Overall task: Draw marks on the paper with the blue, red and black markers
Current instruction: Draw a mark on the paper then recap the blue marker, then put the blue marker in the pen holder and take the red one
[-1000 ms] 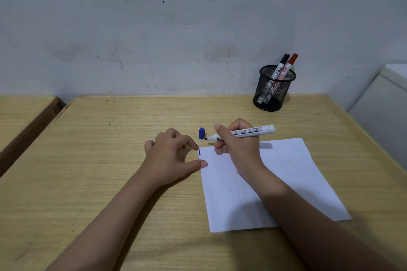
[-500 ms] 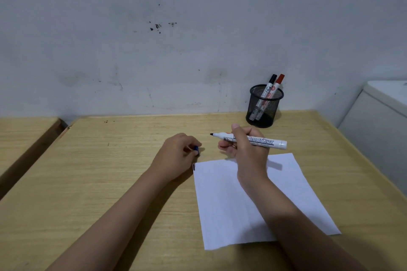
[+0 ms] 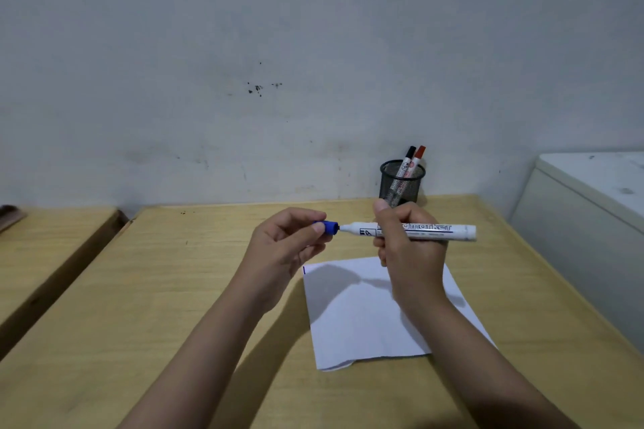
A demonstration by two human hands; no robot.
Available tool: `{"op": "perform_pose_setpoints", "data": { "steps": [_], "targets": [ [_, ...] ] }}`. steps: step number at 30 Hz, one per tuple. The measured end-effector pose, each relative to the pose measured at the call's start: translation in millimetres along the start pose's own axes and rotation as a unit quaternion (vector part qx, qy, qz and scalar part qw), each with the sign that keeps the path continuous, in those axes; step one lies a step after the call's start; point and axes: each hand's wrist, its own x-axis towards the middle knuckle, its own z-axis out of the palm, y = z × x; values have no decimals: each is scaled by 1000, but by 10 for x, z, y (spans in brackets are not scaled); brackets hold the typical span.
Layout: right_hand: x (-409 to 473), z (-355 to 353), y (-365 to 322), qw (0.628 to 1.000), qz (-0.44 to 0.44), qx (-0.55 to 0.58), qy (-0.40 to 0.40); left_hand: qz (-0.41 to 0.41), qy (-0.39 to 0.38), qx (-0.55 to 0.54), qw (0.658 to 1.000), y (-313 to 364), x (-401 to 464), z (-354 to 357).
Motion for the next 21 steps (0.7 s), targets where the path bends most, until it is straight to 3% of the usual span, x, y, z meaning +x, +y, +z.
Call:
{"op": "perform_pose_setpoints", "data": {
  "steps": [5, 14, 17, 19, 21],
  "targets": [
    [-138, -50, -162, 999, -20, -3, -33, 17, -13, 5, 1000, 81, -185, 202],
    [-367, -145, -425, 997, -16, 67, 15, 40, -7, -10, 999, 218, -435, 462],
    [-431, -153, -477, 998, -16, 61, 7, 49, -9, 33, 998, 262, -527, 460],
    [-467, -154, -463, 997, 60, 47, -19, 52, -1, 87, 995, 282, -579, 426],
    [-485, -165, -457, 976, 203, 31, -75, 59, 41, 116, 991, 293, -594, 379]
  ]
}}
